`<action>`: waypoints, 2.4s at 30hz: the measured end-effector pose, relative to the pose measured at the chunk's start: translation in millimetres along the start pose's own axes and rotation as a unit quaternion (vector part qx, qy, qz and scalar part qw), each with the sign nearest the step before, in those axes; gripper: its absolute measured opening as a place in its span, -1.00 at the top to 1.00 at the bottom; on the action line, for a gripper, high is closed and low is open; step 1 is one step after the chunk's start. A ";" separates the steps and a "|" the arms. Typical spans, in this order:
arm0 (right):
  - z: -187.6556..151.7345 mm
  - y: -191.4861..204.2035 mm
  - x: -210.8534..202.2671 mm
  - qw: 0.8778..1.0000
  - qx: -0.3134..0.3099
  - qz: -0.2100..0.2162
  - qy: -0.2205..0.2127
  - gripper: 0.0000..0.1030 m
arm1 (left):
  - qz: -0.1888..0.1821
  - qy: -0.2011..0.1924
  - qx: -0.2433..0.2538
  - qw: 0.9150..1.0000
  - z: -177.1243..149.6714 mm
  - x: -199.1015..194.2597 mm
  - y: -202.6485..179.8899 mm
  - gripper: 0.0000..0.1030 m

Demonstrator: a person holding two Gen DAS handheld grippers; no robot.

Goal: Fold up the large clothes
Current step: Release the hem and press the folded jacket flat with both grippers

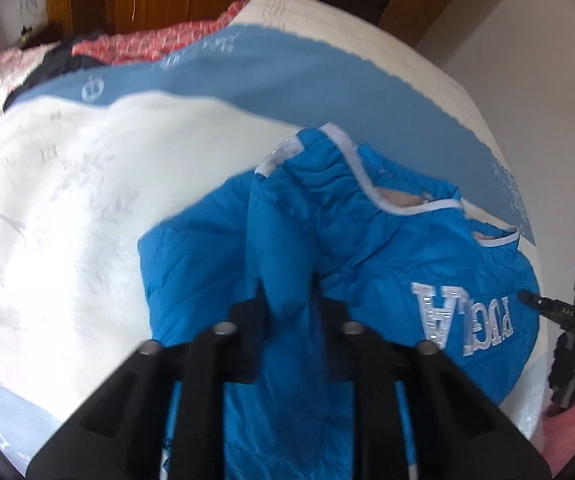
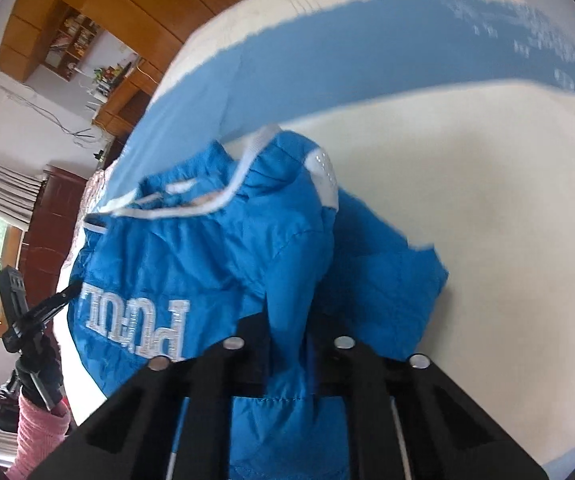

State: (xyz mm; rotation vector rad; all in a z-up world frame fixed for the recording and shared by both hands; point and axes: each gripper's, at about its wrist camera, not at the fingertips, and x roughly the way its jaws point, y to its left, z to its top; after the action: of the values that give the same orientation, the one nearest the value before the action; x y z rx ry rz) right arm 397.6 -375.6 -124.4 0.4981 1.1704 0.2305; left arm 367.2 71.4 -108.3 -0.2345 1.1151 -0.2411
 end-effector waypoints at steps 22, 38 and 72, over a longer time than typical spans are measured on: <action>-33.4 -4.0 -27.9 0.981 0.072 -0.076 -0.165 0.36 | 0.101 -0.095 -0.025 0.990 12.8 -19.2 -8.1 0.53; -95.4 76.3 56.8 0.984 -0.041 -0.042 -0.167 0.89 | 0.024 -0.056 0.096 0.994 -55.1 59.4 -93.0 0.55; -125.3 51.7 -37.2 0.986 -0.020 -0.024 -0.166 0.05 | 0.048 -0.100 0.084 0.990 -75.1 -29.1 -68.3 -0.12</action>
State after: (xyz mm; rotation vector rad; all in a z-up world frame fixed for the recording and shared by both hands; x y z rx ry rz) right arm 272.3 -314.7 -105.9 0.4529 0.8491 0.1231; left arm 282.1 10.7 -94.2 -0.0529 0.8996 -0.2184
